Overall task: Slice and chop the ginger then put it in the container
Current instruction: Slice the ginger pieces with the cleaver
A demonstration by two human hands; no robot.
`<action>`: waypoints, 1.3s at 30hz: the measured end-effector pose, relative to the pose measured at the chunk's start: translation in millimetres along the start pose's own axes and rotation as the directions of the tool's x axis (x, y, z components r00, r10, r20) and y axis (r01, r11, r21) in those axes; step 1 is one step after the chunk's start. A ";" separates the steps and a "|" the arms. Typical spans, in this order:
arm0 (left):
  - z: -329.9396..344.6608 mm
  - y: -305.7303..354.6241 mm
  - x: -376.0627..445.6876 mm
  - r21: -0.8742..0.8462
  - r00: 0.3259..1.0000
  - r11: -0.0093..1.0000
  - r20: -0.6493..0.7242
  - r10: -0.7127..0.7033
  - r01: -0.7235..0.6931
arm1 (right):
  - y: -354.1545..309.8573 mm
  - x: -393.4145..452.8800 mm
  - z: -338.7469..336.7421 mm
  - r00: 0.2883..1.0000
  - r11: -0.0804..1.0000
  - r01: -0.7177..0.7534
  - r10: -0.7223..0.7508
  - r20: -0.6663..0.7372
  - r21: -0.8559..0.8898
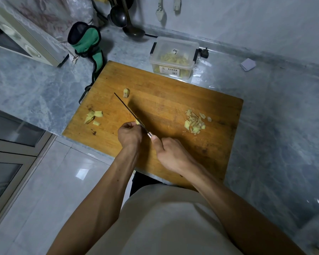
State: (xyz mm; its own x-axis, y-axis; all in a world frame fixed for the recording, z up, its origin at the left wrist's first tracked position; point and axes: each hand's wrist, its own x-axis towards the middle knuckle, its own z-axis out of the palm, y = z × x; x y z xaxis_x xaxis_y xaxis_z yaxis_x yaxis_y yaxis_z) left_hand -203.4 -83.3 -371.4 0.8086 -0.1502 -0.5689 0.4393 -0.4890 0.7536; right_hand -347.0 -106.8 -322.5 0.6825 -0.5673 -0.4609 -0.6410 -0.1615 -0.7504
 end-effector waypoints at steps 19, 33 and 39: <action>-2.0 -4.6 4.9 0.072 0.999 0.996 0.012 0.049 -0.050 | 0.3 9.5 5.4 0.999 0.999 -0.043 0.043 0.014 0.015; -21.2 4.8 16.3 -0.126 0.959 0.969 0.217 -0.181 0.212 | 2.1 -10.0 -12.2 0.999 0.998 -0.040 0.040 -0.019 0.041; -15.7 5.6 13.0 -0.181 0.967 0.961 0.182 -0.177 0.210 | 0.9 -18.1 -11.9 0.999 0.999 -0.016 0.018 -0.049 0.028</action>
State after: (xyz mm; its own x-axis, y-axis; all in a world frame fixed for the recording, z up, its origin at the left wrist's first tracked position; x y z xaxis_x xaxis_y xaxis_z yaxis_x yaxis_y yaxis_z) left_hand -184.3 -74.5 -369.4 0.6332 -0.2155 -0.7434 0.6624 -0.3459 0.6645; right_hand -364.0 -106.3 -309.2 0.6530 -0.6092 -0.4500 -0.6420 -0.1300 -0.7556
